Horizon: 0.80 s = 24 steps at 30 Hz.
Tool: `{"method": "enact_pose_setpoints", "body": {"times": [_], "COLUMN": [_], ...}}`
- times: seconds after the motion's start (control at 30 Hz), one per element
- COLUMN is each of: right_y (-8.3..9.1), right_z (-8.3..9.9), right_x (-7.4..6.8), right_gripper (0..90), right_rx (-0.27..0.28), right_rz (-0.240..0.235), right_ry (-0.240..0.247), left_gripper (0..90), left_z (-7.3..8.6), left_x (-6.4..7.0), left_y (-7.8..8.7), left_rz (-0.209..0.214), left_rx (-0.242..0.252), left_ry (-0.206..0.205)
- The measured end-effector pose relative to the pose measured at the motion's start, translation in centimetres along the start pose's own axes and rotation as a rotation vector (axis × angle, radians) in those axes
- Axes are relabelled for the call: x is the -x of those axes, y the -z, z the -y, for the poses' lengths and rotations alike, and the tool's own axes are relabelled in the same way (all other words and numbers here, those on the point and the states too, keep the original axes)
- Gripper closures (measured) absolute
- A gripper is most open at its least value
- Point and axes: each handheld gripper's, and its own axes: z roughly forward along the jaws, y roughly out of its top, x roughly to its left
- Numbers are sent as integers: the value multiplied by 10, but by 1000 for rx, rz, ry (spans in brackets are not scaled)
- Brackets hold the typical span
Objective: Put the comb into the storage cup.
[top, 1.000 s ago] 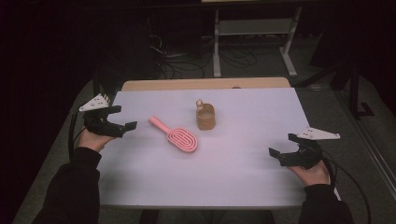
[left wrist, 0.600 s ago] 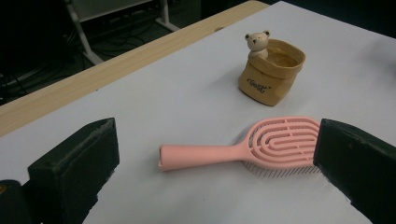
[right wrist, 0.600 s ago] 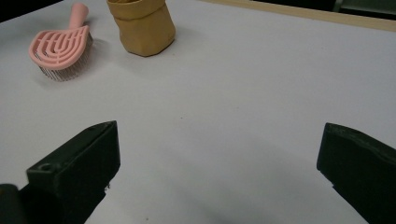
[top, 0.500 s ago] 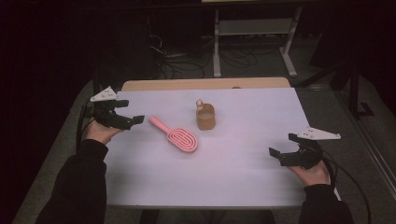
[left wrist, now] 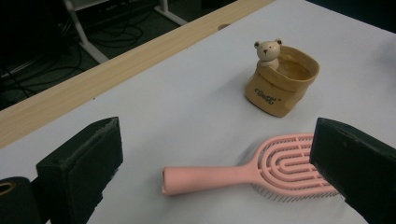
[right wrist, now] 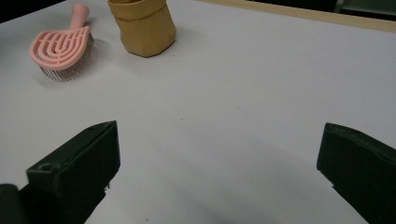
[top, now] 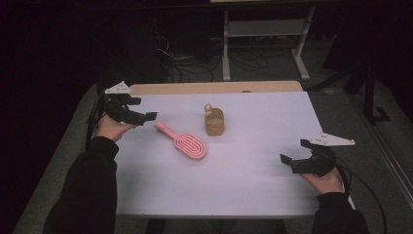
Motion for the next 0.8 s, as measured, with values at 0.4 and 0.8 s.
{"method": "enact_pose_setpoints", "body": {"times": [0.4,0.8], "right_y": [0,-1], "right_z": [0,0], "right_x": [0,0], "right_gripper": [0,0], "right_rx": [2,-5], "right_rz": [-4,-4], "right_ry": [-2,4], "left_gripper": [182,421], "left_z": [2,9], "left_x": [-11,-14], "left_y": [-25,-40], "left_rz": [27,24], "left_rx": [-15,43], "left_ry": [86,101]}}
